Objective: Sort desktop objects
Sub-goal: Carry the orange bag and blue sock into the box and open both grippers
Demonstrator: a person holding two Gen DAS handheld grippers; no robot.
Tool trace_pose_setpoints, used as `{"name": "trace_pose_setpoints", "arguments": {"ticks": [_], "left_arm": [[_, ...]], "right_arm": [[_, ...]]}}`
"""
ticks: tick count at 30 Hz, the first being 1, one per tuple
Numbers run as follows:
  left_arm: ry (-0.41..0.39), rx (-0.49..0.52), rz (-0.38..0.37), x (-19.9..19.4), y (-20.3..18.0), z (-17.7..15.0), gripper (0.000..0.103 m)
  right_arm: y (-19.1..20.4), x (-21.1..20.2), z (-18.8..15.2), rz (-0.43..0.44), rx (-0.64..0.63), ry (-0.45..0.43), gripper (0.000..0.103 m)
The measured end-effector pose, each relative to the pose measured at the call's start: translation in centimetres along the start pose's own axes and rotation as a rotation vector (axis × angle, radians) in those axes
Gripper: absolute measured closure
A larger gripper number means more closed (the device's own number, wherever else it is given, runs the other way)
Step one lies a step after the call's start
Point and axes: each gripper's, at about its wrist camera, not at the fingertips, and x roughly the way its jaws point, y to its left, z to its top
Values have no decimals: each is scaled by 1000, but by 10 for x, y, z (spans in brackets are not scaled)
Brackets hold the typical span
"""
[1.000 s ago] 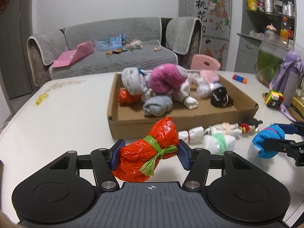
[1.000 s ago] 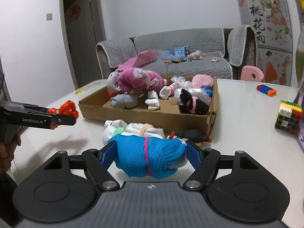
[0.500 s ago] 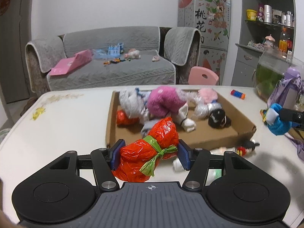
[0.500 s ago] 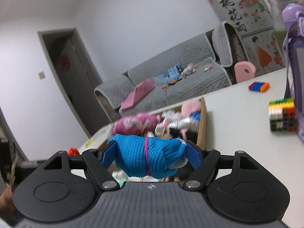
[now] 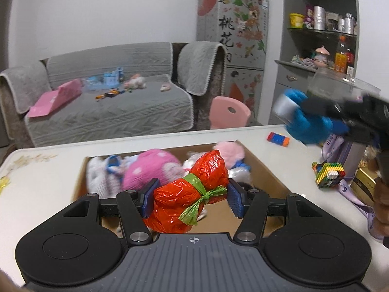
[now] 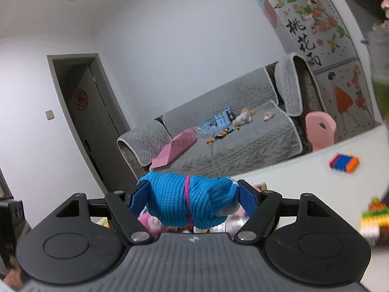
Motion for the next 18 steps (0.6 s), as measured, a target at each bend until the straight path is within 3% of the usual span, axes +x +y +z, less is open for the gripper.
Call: {"name": "trace_pose_setpoints", "arguments": {"ticks": [10,18], "left_arm": [[41,44,-18,51,-17,-9,39],[112,60,-1,75,-16,-12,39]], "right_arm": [[-1,35,3,17,-56,22,30],[3,56,-10,-34,-118,109,30]]}}
